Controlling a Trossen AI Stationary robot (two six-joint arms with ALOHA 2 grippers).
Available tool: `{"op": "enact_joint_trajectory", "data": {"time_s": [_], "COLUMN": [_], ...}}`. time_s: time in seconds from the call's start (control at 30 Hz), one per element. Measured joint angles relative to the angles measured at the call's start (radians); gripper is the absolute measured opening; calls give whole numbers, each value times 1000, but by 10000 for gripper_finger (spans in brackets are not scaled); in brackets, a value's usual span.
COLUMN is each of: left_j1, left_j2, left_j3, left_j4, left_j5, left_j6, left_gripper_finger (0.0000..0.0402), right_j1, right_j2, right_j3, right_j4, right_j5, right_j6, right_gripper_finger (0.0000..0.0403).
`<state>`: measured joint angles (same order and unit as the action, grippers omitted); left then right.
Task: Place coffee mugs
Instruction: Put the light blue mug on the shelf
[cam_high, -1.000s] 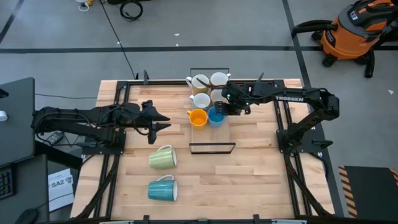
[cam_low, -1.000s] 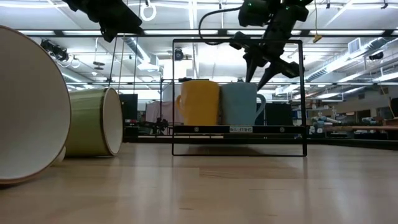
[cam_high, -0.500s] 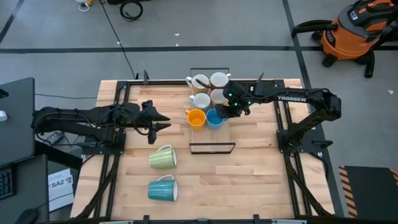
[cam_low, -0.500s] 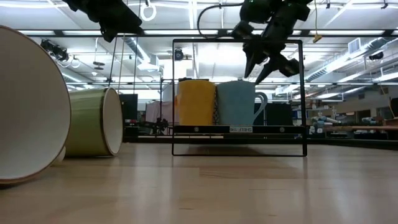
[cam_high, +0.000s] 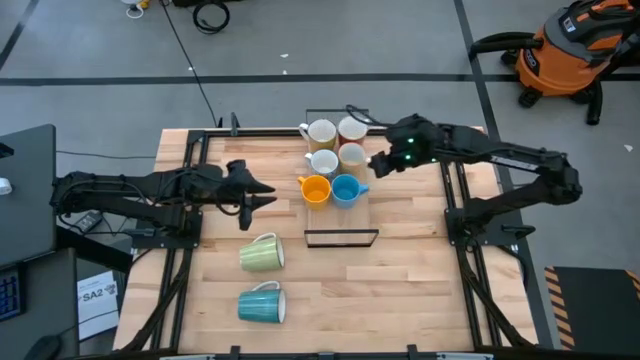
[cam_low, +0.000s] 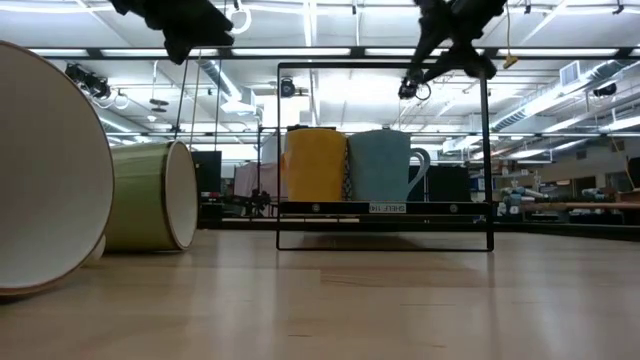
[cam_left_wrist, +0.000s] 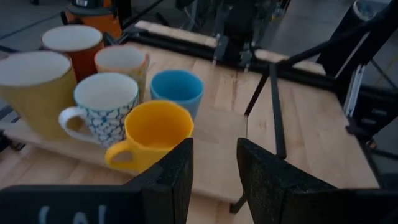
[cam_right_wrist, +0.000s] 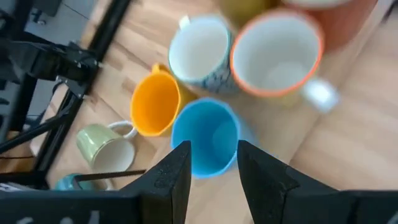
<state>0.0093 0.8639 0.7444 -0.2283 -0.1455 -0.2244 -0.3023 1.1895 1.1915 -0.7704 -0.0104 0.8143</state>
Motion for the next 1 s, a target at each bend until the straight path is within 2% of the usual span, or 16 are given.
{"op": "enact_joint_trajectory", "data": {"time_s": [0.13,0.33,0.47,0.6,0.83,1.0], "left_j1": [0,0,-3,-29,-88,-141], "left_j2": [0,2,30,109,267,324], "left_j3": [1,37,100,191,378,468], "left_j4": [53,86,85,73,-108,-239], "left_j5": [0,1,0,0,1,51], "left_j6": [-21,-154,-210,-210,-216,-242], "left_gripper_finger": [130,130,130,130,130,130], "right_j1": [0,0,0,-1,1,26], "right_j2": [-54,-87,-84,-80,-80,-80], "right_j3": [0,0,0,0,0,0], "right_j4": [0,2,40,82,145,198], "right_j5": [25,25,25,18,11,-81], "right_j6": [-127,-268,-335,-406,-519,-554], "right_gripper_finger": [135,135,135,135,135,135]}}
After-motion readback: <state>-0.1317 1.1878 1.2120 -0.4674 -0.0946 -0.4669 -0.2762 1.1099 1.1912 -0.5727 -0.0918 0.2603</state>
